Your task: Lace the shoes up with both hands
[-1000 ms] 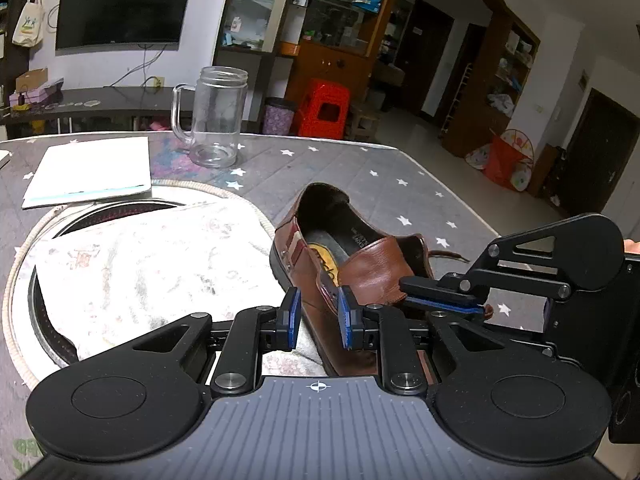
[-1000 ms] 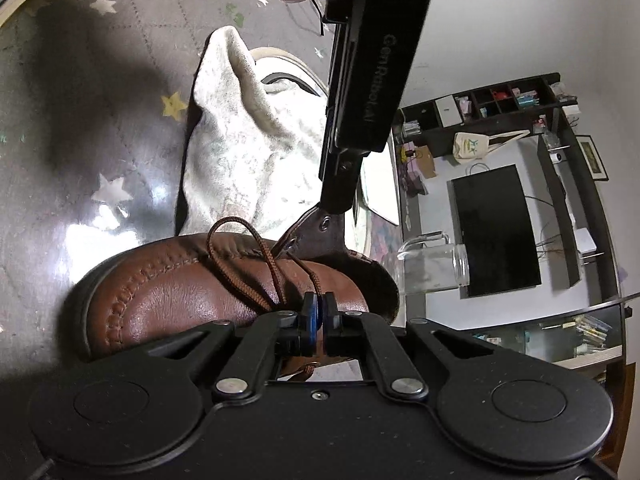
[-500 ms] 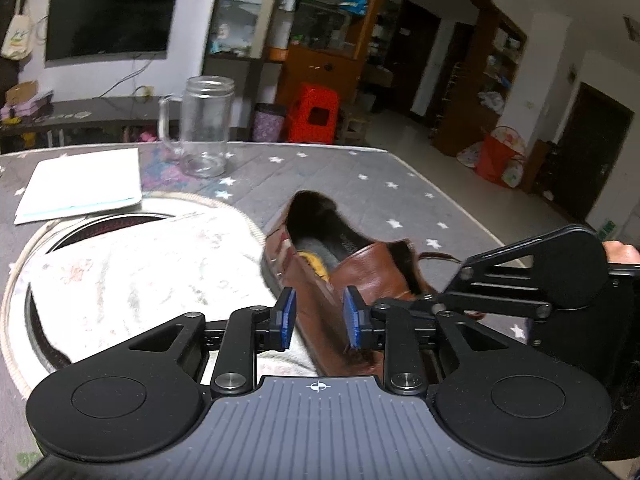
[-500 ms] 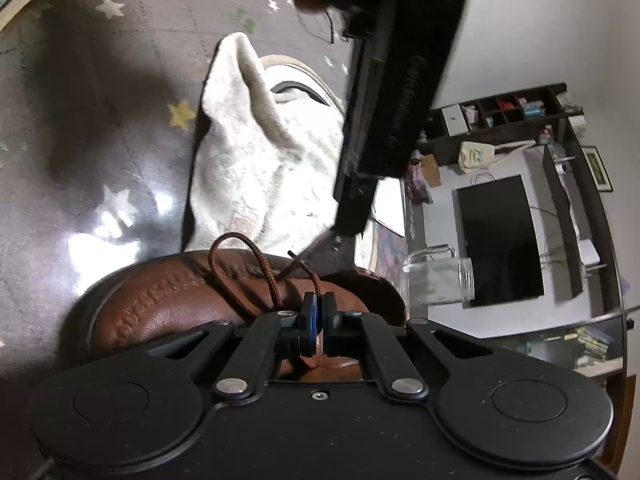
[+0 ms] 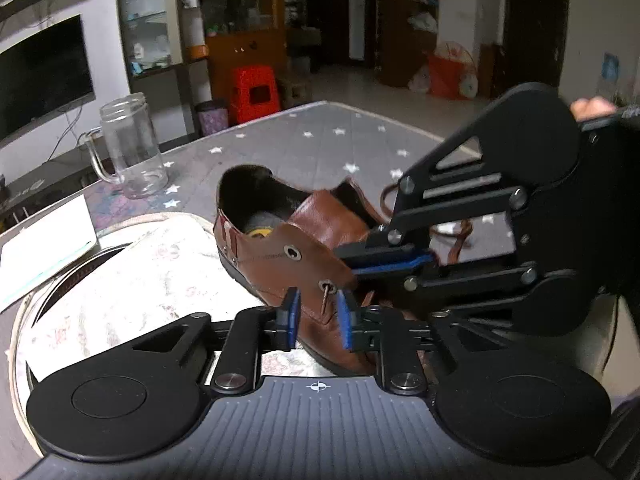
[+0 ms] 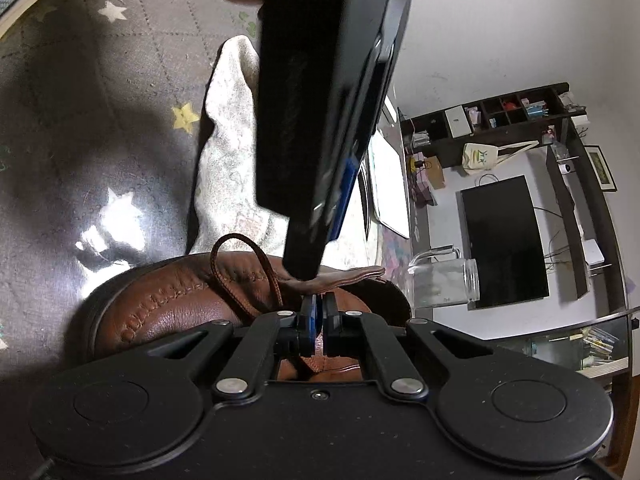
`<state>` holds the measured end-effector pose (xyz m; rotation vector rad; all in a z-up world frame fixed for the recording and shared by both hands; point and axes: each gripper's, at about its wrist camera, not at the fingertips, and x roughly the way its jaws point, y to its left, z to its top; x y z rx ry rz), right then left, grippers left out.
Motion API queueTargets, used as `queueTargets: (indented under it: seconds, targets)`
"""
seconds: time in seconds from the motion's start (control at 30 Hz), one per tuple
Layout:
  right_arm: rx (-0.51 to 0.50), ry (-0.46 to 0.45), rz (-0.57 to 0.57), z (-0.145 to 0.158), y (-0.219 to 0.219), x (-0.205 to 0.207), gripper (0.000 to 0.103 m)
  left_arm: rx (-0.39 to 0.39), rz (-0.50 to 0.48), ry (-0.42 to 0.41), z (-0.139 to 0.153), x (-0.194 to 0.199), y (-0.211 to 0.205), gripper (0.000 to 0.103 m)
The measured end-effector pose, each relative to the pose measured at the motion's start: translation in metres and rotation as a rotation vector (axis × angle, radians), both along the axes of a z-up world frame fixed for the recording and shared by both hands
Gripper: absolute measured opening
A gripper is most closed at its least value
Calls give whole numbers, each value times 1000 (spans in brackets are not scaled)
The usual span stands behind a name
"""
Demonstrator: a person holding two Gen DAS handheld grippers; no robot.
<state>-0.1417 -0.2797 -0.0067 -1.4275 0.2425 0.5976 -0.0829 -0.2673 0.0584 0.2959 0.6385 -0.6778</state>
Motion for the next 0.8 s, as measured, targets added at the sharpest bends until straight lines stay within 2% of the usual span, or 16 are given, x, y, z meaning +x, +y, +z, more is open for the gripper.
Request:
queueTargets:
  seconds: [0.2,0.33,0.4,0.43,0.47,0.6,0.73,0.8]
  targets:
    - [2,2,3,-1,0,0,3,-12,-61,19,-10,9,2,4]
    - [13,4,-10,0,-1,-1,4,-50,-15,27,-13,7,6,4]
    - [35,-2,-21,3,-3,-3,19,-64,23,19,-11,1,8,3]
    - [50,-9,-28,5,-4,-6,33,-59,41,7,-10,-3,9,3]
    - [65,-14,-35,8,-5,-8,38,-50,59,-8,-8,-6,8,3]
    - [94,-23,-57,15,-8,-16,41,-18,160,-74,-1,-19,16,3]
    - [132,-41,-87,18,-13,-26,56,6,270,-142,6,-34,34,3]
    - [152,-40,-109,19,-17,-31,59,10,333,-172,12,-41,47,3]
